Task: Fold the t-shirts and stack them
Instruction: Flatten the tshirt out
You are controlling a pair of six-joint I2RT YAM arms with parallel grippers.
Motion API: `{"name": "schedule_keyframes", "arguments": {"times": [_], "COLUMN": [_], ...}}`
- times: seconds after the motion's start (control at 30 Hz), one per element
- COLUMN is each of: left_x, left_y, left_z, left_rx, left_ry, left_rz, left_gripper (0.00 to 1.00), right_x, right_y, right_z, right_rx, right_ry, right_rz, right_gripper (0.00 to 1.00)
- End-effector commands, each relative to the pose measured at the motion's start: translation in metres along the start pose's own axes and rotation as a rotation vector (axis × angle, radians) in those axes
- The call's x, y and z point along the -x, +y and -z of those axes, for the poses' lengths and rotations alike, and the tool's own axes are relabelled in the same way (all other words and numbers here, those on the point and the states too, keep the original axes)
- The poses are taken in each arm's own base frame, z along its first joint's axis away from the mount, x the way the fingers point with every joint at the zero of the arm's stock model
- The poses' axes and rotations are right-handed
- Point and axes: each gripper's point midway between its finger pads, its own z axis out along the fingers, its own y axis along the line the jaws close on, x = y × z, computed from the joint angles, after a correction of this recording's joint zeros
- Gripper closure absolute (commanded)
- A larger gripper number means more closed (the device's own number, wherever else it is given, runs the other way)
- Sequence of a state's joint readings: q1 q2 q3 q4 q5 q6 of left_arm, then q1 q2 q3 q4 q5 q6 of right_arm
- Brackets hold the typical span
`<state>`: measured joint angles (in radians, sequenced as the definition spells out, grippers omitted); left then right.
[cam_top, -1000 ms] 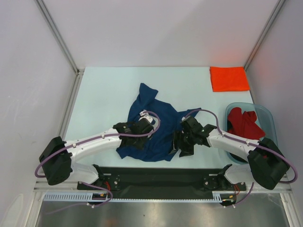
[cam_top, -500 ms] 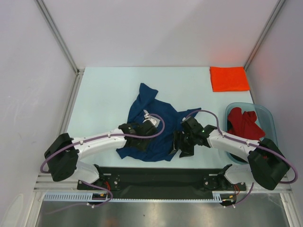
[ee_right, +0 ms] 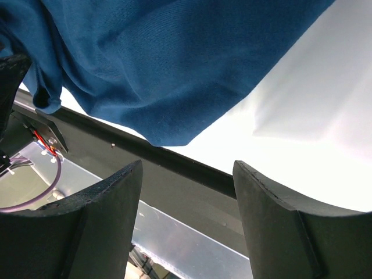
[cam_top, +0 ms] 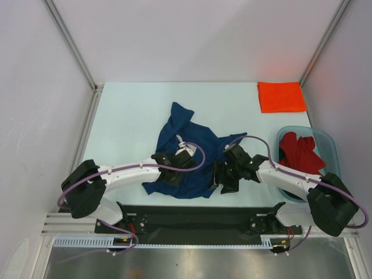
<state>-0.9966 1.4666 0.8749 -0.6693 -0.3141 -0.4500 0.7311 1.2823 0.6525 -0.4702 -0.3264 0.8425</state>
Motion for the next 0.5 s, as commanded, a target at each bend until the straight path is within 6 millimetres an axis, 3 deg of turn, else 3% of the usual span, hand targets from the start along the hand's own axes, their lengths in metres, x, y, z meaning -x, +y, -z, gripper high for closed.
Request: {"name": "schedule_keyframes", "arguments": {"times": [0.0, 0.17, 0.27, 0.47], "left_x": [-0.005, -0.005, 0.005, 0.031], "left_y": [0.010, 0.012, 0.014, 0.018], "left_z": [-0.008, -0.010, 0.001, 0.044], "left_rx": [0.064, 0.067, 0.068, 0.033], "left_ry": [0.003, -0.009, -0.049, -0.138], "left_rz": [-0.033, -0.037, -0.023, 0.036], "left_gripper": [0.66, 0.78, 1.00, 1.00], "right_x": [0.002, 0.002, 0.002, 0.004], "right_y": [0.005, 0.006, 0.008, 0.014], "right_z": [0.005, 0.005, 0.004, 0.005], "right_rx": [0.015, 0.016, 0.019, 0.026], "right_ry": [-0.025, -0.025, -0.020, -0.019], "right_rz": [0.003, 0.004, 0.008, 0.014], "right_gripper": [0.31, 0.31, 0.31, 0.28]}}
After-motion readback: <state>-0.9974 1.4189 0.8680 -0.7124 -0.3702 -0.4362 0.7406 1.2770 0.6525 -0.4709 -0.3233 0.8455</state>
